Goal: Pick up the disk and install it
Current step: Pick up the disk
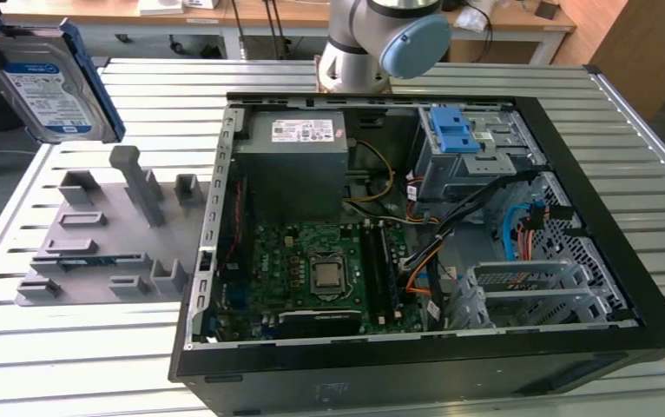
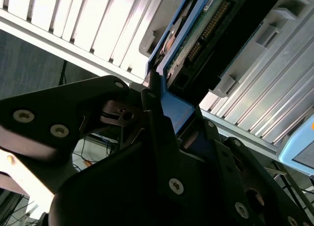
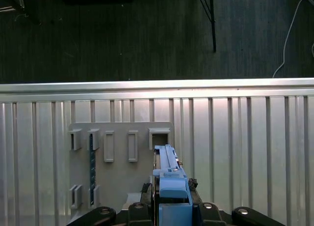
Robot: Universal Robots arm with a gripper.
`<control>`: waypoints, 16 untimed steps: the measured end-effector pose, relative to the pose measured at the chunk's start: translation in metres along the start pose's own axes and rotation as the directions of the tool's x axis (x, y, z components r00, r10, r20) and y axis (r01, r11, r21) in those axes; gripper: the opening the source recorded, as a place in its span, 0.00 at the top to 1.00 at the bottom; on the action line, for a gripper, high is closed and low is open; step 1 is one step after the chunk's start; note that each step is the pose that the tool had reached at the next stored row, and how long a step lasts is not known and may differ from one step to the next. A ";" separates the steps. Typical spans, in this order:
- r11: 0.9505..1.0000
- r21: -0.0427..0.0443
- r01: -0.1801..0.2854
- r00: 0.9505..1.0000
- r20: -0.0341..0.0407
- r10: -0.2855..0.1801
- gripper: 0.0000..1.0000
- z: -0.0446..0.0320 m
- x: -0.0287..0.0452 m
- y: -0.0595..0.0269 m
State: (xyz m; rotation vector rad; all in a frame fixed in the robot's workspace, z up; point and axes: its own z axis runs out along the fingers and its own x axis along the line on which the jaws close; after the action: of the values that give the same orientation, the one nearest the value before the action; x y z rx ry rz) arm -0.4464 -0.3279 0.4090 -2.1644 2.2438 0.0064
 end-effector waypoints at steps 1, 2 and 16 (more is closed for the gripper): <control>1.000 0.000 0.000 1.000 0.000 0.000 0.64 -0.0005 0.0000 0.0000; 1.000 0.000 0.000 1.000 0.000 0.000 0.64 -0.0011 0.0000 0.0000; 1.000 0.001 0.000 1.000 0.000 0.000 0.64 -0.0085 -0.0002 -0.0001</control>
State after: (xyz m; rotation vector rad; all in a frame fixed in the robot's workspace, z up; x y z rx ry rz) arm -0.4464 -0.3279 0.4175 -2.1640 2.2434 0.0058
